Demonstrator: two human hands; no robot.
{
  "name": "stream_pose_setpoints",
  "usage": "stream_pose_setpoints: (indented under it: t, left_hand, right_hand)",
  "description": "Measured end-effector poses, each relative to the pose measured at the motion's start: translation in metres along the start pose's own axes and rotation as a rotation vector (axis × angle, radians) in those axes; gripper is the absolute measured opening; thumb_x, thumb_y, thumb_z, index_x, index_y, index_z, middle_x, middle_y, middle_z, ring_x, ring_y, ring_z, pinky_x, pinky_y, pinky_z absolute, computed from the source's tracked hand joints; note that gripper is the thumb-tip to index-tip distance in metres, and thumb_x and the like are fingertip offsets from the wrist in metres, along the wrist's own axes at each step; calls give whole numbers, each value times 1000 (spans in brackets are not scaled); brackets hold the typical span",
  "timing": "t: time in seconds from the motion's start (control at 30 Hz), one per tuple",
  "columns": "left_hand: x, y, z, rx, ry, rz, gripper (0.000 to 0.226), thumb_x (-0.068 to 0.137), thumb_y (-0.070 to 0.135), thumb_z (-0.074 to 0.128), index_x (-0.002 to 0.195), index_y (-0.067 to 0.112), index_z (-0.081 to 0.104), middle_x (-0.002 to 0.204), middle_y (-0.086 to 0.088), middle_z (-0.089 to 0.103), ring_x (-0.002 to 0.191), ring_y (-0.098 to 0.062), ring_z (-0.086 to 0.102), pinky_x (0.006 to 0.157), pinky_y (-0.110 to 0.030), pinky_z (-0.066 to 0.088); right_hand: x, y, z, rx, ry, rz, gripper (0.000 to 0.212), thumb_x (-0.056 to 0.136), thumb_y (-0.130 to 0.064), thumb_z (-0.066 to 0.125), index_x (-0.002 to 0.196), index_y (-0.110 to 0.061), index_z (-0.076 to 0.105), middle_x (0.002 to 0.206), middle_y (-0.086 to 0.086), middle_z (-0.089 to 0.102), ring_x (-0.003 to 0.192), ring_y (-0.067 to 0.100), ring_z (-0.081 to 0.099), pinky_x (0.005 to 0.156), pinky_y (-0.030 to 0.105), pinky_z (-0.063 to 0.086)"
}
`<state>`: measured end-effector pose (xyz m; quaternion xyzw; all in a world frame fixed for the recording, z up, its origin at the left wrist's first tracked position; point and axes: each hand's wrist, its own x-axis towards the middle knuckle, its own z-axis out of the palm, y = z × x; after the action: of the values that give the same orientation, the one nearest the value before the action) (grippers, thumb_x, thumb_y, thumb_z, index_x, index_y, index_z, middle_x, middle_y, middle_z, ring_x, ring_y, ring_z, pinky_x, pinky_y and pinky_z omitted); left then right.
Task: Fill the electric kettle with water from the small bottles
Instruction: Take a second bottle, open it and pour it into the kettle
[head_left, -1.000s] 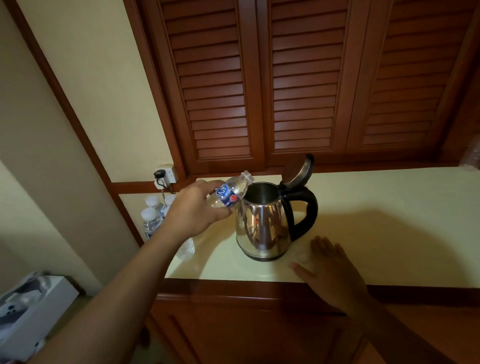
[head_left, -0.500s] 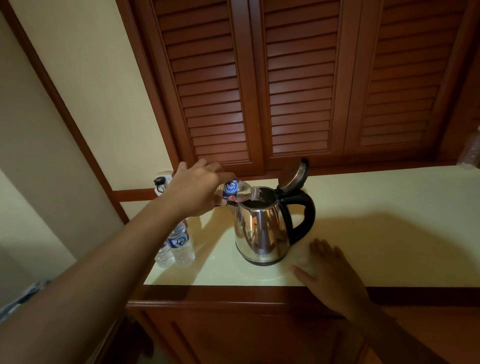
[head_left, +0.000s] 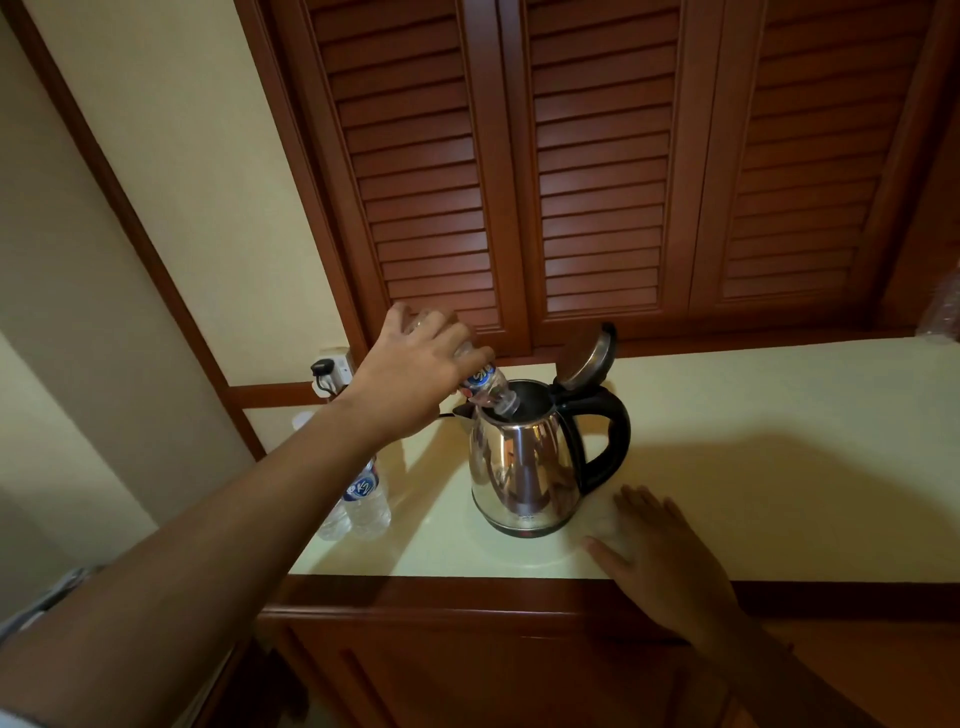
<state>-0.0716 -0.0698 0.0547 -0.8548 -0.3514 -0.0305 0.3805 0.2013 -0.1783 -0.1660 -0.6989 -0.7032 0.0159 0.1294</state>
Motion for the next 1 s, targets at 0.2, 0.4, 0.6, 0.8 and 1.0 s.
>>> stream_pose_setpoints:
  t: [0.2, 0.4, 0.6, 0.8, 1.0]
  left_hand:
    - [4, -1, -4, 30, -16, 14, 90, 76, 13, 84, 155, 28, 43, 153, -10, 48, 151, -37, 32, 114, -75, 31]
    - [7, 4, -7, 40, -25, 26, 89, 80, 13, 81, 157, 29, 40, 157, -9, 44, 157, -39, 23, 117, -77, 24]
    - [5, 8, -7, 43, -19, 22, 85, 85, 12, 76, 159, 28, 38, 159, -10, 42, 158, -39, 21, 119, -77, 20]
    - [-2, 10, -4, 49, -20, -25, 82, 88, 13, 73, 160, 27, 37, 155, -12, 46, 154, -40, 29, 117, -77, 22]
    - [-25, 18, 6, -118, -1, -234, 77, 87, 34, 72, 156, 25, 38, 145, -2, 58, 134, -30, 47, 114, -67, 33]
  right_hand:
    - [-2, -1, -1, 16, 8, -14, 88, 93, -73, 12, 156, -15, 30, 163, 6, 31, 153, 22, 22, 126, 42, 14]
    - [-5, 0, -3, 98, 34, -49, 58, 101, -60, 31, 148, -27, 42, 161, -2, 36, 153, 18, 22, 126, 42, 13]
    - [-5, 0, -5, 174, 49, -68, 42, 103, -53, 35, 136, -33, 53, 157, -6, 41, 152, 17, 23, 125, 39, 12]
    - [-8, 1, -2, 264, 98, -18, 48, 101, -52, 43, 141, -27, 51, 152, -3, 49, 146, 18, 37, 123, 38, 22]
    - [-12, -1, -11, 403, 148, -24, 41, 99, -40, 55, 136, -23, 57, 125, -6, 64, 112, 12, 54, 94, 31, 46]
